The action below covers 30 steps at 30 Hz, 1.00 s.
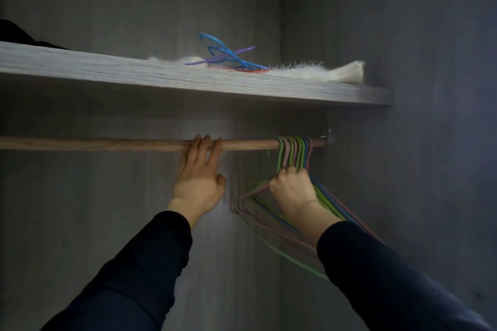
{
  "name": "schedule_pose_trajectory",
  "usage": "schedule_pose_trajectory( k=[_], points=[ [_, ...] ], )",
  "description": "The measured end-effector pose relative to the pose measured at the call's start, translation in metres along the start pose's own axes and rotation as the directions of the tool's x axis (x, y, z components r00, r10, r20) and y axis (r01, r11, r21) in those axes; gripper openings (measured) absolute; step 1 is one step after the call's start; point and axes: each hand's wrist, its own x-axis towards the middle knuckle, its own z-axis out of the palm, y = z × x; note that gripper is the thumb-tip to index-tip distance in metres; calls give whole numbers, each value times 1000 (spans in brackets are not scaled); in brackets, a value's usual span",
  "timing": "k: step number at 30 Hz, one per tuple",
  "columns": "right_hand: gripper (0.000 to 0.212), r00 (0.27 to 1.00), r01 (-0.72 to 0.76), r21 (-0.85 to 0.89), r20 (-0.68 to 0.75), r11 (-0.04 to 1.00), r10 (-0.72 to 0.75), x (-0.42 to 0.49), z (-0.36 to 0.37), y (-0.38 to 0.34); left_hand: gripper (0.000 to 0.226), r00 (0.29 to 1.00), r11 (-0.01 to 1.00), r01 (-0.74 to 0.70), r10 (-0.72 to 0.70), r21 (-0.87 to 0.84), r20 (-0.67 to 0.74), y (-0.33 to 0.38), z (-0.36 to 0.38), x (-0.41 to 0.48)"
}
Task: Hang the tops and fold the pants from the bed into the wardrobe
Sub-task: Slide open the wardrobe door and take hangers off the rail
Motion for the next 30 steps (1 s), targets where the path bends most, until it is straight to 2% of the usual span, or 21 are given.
schedule_pose_trajectory(
  k=[3, 6, 8, 12, 17, 22, 26, 30],
  points=[
    [27, 996, -77, 145, 47, 986, 71, 4, -7, 1, 77, 1000, 1000, 5, -5, -13, -6, 1, 0, 0],
    [26, 980, -192, 364, 113, 912, 162, 8, -15, 5, 76, 1000, 1000, 17, -17, -22, 17, 3, -1, 0],
    [26, 980, -200, 438, 107, 876, 171, 9, -19, 5, 75, 1000, 1000, 13, -13, -16, 16, 4, -2, 0],
    [21, 980, -200, 545, 100, 814, 174, 5, -18, 1, 73, 998, 1000, 19, -19, -2, 55, 6, -9, 1],
    [18, 972, -231, 696, 130, 680, 197, 8, -6, -5, 75, 992, 1000, 14, -15, 11, 126, 7, -20, 4],
    [28, 970, -214, 808, 112, 549, 213, 13, -1, -14, 71, 978, 995, -56, 37, 84, 207, -3, -38, 9],
    [26, 955, -215, 881, 98, 422, 281, 13, 10, -27, 73, 949, 997, -79, 72, 11, 306, -15, -56, 19],
    [24, 948, -188, 902, 64, 388, 311, 3, 15, -41, 76, 938, 997, -77, 79, -19, 338, -22, -58, 18]
  ],
)
